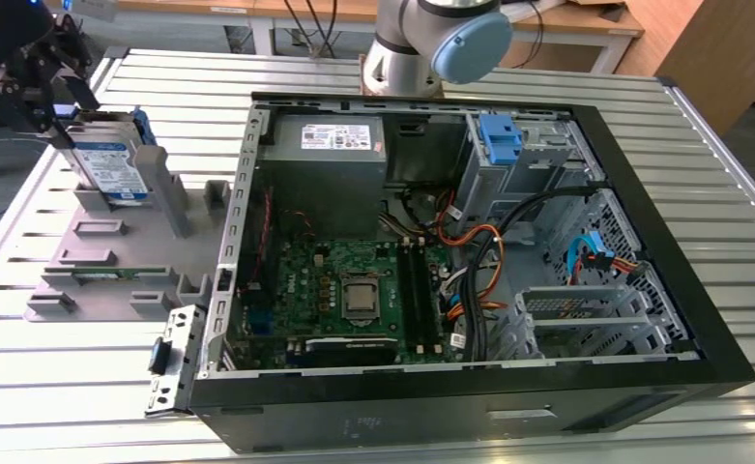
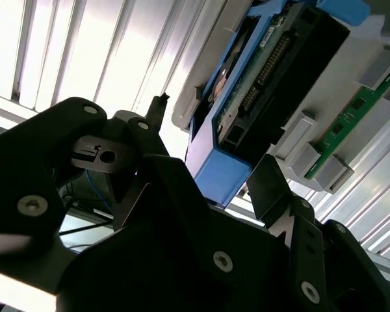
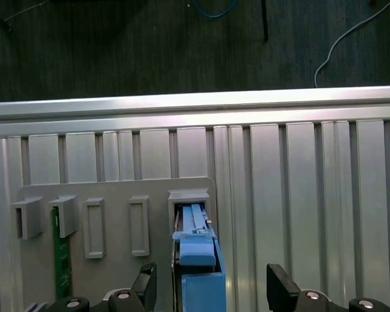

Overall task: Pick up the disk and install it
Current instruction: 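Pick up the disk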

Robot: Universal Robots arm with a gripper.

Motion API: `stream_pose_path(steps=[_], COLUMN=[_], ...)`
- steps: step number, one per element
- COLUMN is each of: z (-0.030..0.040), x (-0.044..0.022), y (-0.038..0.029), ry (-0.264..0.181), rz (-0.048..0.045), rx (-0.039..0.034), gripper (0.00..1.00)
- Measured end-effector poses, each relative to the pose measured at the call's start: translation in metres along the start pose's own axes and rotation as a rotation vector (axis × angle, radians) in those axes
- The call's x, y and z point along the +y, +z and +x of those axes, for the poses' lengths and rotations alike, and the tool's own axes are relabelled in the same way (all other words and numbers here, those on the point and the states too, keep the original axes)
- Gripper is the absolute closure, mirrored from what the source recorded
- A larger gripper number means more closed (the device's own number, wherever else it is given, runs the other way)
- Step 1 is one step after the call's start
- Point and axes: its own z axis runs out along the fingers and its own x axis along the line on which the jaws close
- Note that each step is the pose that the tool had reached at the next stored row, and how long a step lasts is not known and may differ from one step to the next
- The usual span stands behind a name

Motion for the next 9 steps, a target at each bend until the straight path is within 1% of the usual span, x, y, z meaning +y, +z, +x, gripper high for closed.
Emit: stream_pose_path(steps=[4, 9], z=[0.0001, 0.0], x=[0.0001, 0.0], y=[-0.0002, -0.0022], ry=[0.0, 0.0], rz=[0.0002, 0.0003], rx=[0.0, -0.0001], gripper=[0.24, 0.24])
